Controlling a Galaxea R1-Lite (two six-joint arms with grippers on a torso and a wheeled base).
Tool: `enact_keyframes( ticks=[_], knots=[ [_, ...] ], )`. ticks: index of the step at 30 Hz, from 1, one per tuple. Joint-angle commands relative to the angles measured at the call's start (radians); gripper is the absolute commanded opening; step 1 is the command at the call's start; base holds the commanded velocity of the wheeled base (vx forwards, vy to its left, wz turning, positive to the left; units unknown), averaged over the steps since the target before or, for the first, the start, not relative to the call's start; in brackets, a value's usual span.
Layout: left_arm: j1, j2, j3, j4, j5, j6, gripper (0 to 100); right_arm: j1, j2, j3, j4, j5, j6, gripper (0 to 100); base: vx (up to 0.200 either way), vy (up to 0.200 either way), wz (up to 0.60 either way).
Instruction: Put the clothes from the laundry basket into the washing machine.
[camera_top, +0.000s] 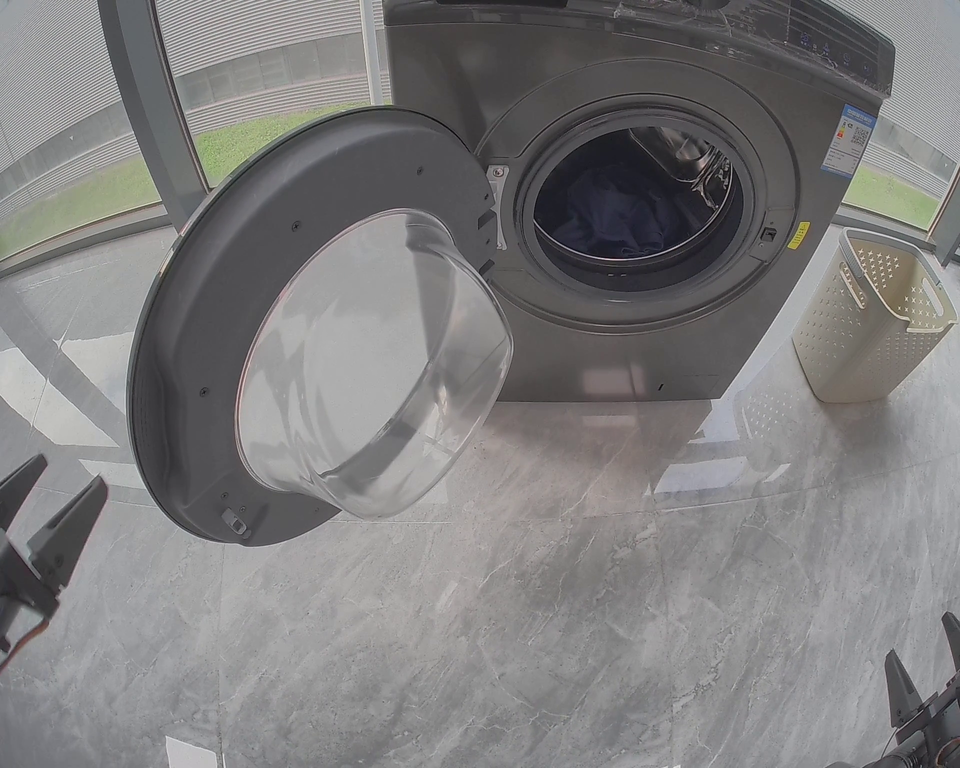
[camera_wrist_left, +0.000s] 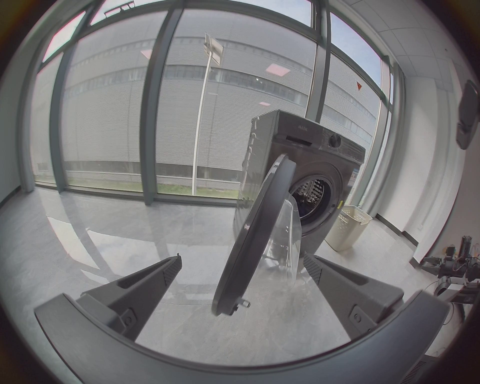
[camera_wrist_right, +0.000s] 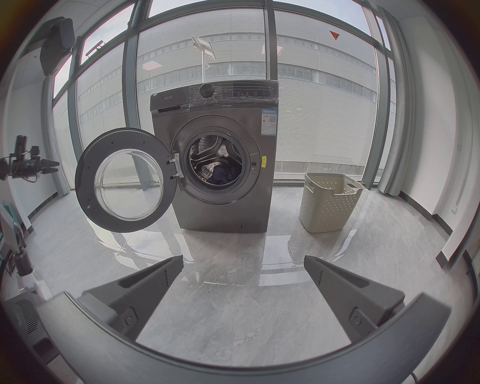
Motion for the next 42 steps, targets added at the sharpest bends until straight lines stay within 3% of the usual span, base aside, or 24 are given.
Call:
enact_keyframes(
  ticks=[1, 11, 17, 20, 24, 28, 36, 42],
  knots=[
    [-0.002, 0.408, -0.133, -0.142, -0.119, 0.0, 100, 0.0, -0.013, 0.016, 0.0, 0.0, 0.0, 100, 0.0, 0.0, 0.0],
    [-0.028, 0.531, -0.173, -0.256, -0.187, 0.004, 100, 0.0, -0.013, 0.016, 0.0, 0.0, 0.0, 100, 0.0, 0.0, 0.0],
    [-0.171, 0.44, -0.157, -0.233, -0.256, -0.021, 100, 0.0, -0.013, 0.016, 0.0, 0.0, 0.0, 100, 0.0, 0.0, 0.0],
    [-0.28, 0.379, -0.154, -0.196, -0.245, -0.055, 100, 0.0, -0.013, 0.016, 0.0, 0.0, 0.0, 100, 0.0, 0.0, 0.0],
    [-0.303, 0.344, -0.165, -0.167, -0.226, -0.056, 100, 0.0, -0.012, 0.016, 0.0, 0.0, 0.0, 100, 0.0, 0.0, 0.0],
    [-0.275, 0.313, -0.182, -0.162, -0.202, -0.053, 100, 0.0, -0.012, 0.016, 0.0, 0.0, 0.0, 100, 0.0, 0.0, 0.0],
    [-0.059, 0.299, -0.243, -0.178, -0.211, -0.053, 100, 0.0, -0.013, 0.016, 0.0, 0.0, 0.0, 100, 0.0, 0.0, 0.0],
    [0.027, 0.31, -0.263, -0.175, -0.233, -0.056, 100, 0.0, -0.013, 0.016, 0.0, 0.0, 0.0, 100, 0.0, 0.0, 0.0]
  ],
)
